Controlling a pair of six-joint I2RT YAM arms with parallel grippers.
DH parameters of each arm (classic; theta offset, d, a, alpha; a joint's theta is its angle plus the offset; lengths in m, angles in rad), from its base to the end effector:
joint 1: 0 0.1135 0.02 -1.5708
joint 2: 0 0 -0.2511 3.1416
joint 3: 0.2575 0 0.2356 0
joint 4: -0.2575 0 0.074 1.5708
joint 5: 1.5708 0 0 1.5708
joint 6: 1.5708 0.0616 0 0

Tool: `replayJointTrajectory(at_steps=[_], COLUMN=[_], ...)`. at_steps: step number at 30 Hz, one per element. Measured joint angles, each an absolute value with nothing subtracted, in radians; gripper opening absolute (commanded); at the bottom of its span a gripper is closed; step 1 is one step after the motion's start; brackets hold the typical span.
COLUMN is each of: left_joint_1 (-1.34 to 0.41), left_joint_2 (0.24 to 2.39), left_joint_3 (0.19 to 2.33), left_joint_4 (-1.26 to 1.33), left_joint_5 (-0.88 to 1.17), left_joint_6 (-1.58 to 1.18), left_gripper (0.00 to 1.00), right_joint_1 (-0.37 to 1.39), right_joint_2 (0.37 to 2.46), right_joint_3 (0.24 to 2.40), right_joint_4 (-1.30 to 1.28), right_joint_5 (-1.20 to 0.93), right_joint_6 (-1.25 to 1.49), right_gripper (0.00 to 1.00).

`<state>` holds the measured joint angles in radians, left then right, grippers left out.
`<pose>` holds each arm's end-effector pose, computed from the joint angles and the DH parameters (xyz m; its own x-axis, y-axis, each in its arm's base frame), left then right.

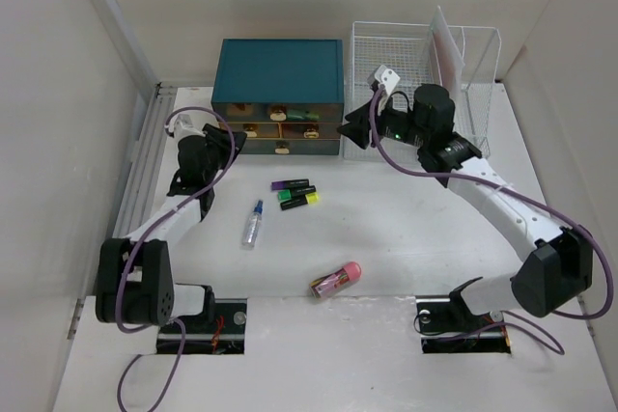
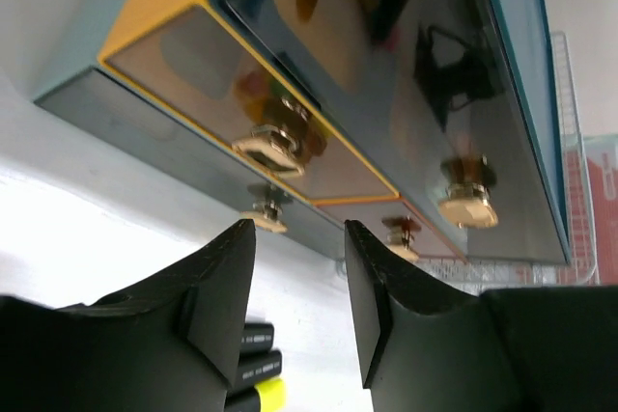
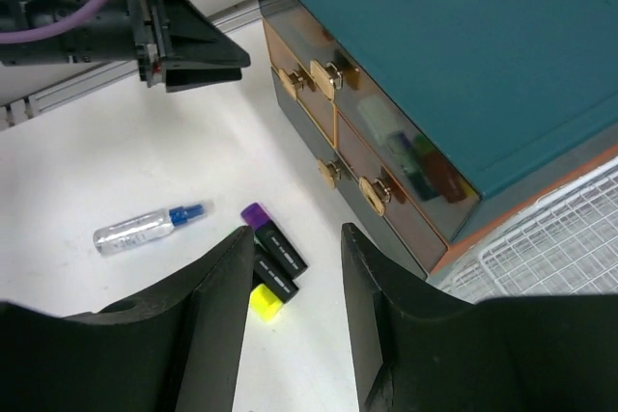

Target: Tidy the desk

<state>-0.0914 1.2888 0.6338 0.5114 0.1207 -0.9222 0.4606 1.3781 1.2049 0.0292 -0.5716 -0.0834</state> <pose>0.2992 -0.0349 0.2441 -0.2529 -0.7713 -0.5841 0.0129 0.6010 -0.7991 0.2819 0.1771 0.3617 -0.0570 -0.1065 -0.9927 -0.8611 0.5083 -0.0051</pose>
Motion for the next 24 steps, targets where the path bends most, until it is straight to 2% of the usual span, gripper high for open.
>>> replayJointTrajectory(at_steps=[12,24], left_joint_1=[-0.05,-0.05], left_joint_2=[1.406,1.476], left_joint_3=[0.632,0.636], left_joint_4=[0.682,0.721], left_joint_5=[0.144,0.155], left_joint_6=[-0.968,-0.979], left_gripper=[0.33,0.36], right_joint_1=[0.433,0.433], right_joint_2=[1.378,1.378], right_joint_3=[1.205,1.205], right_joint_4=[0.029,0.029], right_joint_5=[-0.617,-0.625], right_joint_6=[-0.047,-0.044], right_gripper=[0.47,0.47])
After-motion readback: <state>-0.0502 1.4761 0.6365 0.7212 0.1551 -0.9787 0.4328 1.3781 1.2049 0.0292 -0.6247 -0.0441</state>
